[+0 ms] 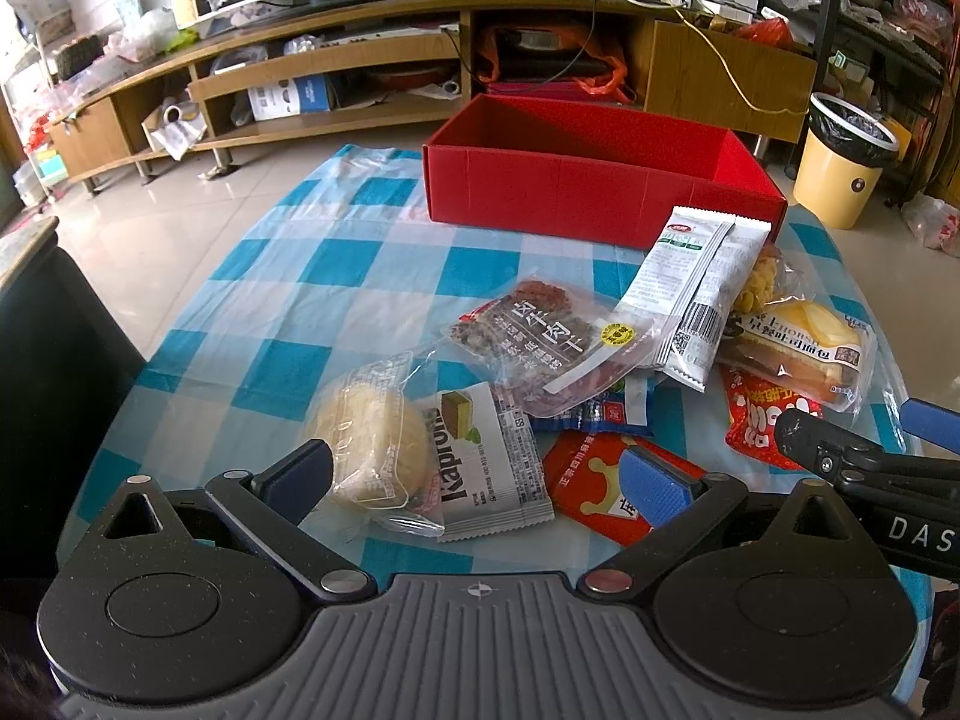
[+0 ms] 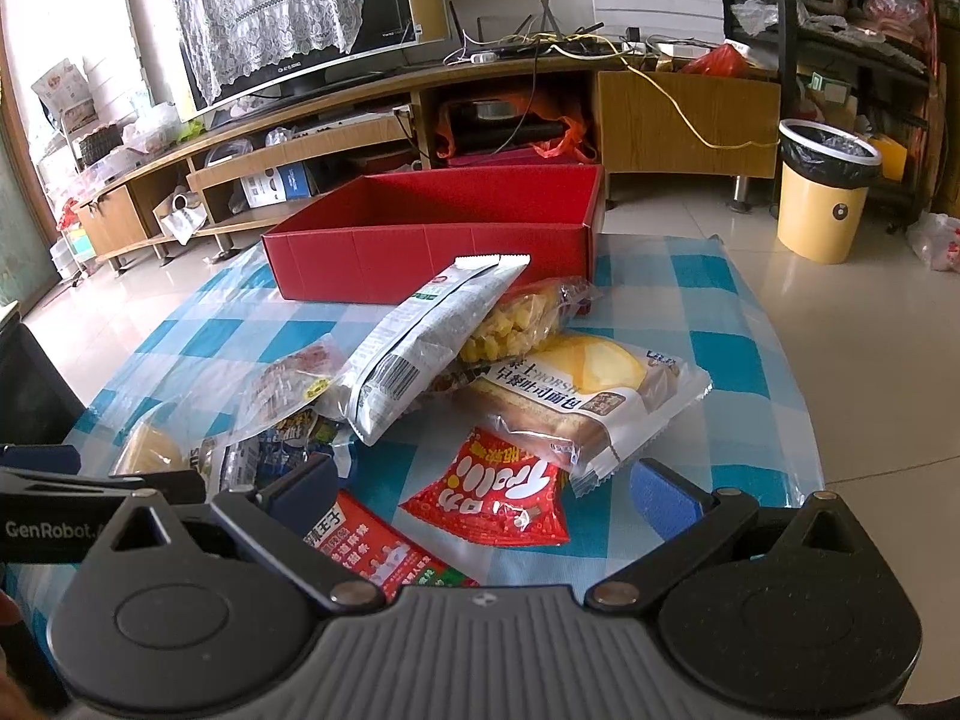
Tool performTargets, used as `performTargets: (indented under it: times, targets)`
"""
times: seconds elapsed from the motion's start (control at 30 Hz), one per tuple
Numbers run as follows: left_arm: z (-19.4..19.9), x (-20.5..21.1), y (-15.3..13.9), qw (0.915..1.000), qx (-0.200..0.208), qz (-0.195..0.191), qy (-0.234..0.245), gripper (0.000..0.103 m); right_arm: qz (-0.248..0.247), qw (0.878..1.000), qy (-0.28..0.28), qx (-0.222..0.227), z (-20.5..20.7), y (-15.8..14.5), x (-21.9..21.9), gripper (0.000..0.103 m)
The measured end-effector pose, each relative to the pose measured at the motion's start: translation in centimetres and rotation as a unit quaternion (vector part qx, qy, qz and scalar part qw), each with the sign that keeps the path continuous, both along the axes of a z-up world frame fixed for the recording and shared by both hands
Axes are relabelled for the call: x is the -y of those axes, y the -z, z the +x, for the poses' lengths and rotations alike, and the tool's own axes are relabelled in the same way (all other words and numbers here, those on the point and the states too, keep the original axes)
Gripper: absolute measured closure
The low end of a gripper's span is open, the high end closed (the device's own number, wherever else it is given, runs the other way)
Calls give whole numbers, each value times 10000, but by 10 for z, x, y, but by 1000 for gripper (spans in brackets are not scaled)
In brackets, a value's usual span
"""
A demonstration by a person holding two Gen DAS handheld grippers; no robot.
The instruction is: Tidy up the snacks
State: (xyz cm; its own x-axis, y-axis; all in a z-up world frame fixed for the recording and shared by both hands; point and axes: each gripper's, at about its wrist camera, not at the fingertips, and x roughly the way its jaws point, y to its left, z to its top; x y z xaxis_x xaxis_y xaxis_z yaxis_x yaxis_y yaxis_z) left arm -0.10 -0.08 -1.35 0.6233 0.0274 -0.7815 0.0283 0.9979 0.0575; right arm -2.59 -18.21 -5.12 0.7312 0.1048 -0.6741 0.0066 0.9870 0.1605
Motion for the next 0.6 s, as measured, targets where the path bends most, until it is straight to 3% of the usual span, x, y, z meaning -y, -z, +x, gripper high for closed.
performTargets:
  times: [0.6]
  targets:
    - [0,1,0,10000,-5,6,2,2,10,10000,-4,-57,0,1,0,0]
